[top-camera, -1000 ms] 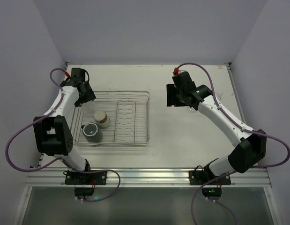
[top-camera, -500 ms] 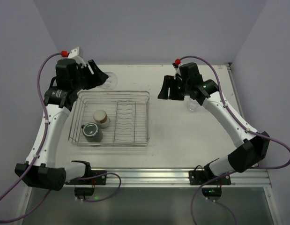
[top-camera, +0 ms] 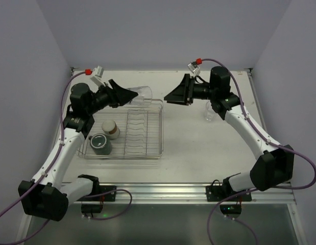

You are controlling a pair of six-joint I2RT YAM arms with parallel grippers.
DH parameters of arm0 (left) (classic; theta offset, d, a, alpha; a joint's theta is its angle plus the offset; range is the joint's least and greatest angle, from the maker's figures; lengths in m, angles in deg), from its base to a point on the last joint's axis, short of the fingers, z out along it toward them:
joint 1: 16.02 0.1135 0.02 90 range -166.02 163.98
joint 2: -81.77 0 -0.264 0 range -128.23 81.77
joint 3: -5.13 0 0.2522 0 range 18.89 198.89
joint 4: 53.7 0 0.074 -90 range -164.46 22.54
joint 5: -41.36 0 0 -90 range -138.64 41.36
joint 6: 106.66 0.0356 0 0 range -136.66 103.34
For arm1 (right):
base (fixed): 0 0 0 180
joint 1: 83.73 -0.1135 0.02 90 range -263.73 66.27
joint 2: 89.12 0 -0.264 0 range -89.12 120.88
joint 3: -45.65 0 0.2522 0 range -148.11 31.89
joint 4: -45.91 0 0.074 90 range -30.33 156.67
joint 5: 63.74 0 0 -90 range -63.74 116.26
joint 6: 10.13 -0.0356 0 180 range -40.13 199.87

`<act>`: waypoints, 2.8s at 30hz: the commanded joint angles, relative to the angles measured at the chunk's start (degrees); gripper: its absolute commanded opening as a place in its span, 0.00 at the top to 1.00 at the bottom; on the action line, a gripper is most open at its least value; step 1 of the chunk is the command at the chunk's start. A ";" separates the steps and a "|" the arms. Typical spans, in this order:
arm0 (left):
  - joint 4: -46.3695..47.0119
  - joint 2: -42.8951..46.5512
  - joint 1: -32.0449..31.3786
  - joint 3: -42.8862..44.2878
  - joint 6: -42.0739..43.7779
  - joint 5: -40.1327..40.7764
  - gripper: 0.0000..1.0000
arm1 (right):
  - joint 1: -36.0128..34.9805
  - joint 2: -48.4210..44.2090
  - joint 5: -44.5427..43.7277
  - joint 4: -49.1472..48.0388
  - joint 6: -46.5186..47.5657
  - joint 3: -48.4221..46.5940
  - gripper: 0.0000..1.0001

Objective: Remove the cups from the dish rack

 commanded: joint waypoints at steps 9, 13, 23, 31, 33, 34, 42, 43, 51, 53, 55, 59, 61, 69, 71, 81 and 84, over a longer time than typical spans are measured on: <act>21.23 1.79 -2.75 -4.08 -9.91 -5.12 1.00 | 0.08 4.83 11.87 -35.36 -24.59 4.59 0.44; 22.72 2.14 -3.36 -5.05 -10.88 -4.59 1.00 | 0.08 5.19 11.96 -35.81 -25.13 3.98 0.44; 25.09 0.91 -6.79 -6.19 -12.02 -3.36 1.00 | -1.24 8.52 12.40 -42.05 -30.40 1.96 0.45; 25.80 0.29 -8.55 -7.07 -12.28 -2.66 1.00 | -2.38 11.42 12.31 -51.71 -37.95 1.25 0.56; 26.67 0.20 -8.99 -7.42 -12.64 -2.39 1.00 | -2.29 12.13 12.23 -53.56 -39.88 1.16 0.66; 26.85 0.12 -9.25 -7.60 -12.72 -2.39 1.00 | -2.47 12.30 12.23 -54.35 -41.11 1.25 0.71; 27.74 -1.82 -9.78 -7.95 -12.91 -4.42 0.00 | -2.21 10.47 10.82 -50.16 -37.89 2.22 1.00; 26.95 -1.30 -9.78 -7.95 -12.29 -3.72 0.00 | -2.03 10.11 10.73 -47.36 -34.13 1.96 1.00; -4.18 4.51 -9.52 3.27 3.52 16.27 0.00 | 1.04 4.06 1.01 -8.69 -7.31 -2.08 1.00; -10.82 5.65 -9.52 5.75 5.72 23.76 0.00 | 2.27 2.91 -3.48 2.87 0.95 -3.84 1.00; -17.69 6.44 -9.52 7.42 6.00 33.96 0.00 | 2.71 1.59 -13.89 10.82 9.71 -6.64 1.00; -22.19 6.62 -9.52 6.99 6.52 40.32 0.00 | 2.72 -0.26 -31.59 25.05 17.49 -8.94 1.00; -22.37 6.27 -9.52 6.29 6.61 40.15 0.00 | 2.80 -0.44 -39.24 28.59 20.47 -10.78 1.00; -21.84 4.25 -9.52 5.67 7.05 37.95 0.00 | 3.59 5.01 -68.28 41.00 26.46 -16.24 1.00; -21.93 3.98 -9.51 5.50 7.05 37.51 0.00 | 3.68 6.15 -69.33 40.83 27.25 -16.24 1.00; -21.84 3.90 -9.52 4.27 7.23 37.34 0.00 | 4.47 12.30 -72.85 37.66 30.33 -18.87 1.00; -21.84 2.93 -9.51 4.35 7.84 36.63 0.00 | 4.82 13.71 -73.20 37.66 30.42 -19.93 1.00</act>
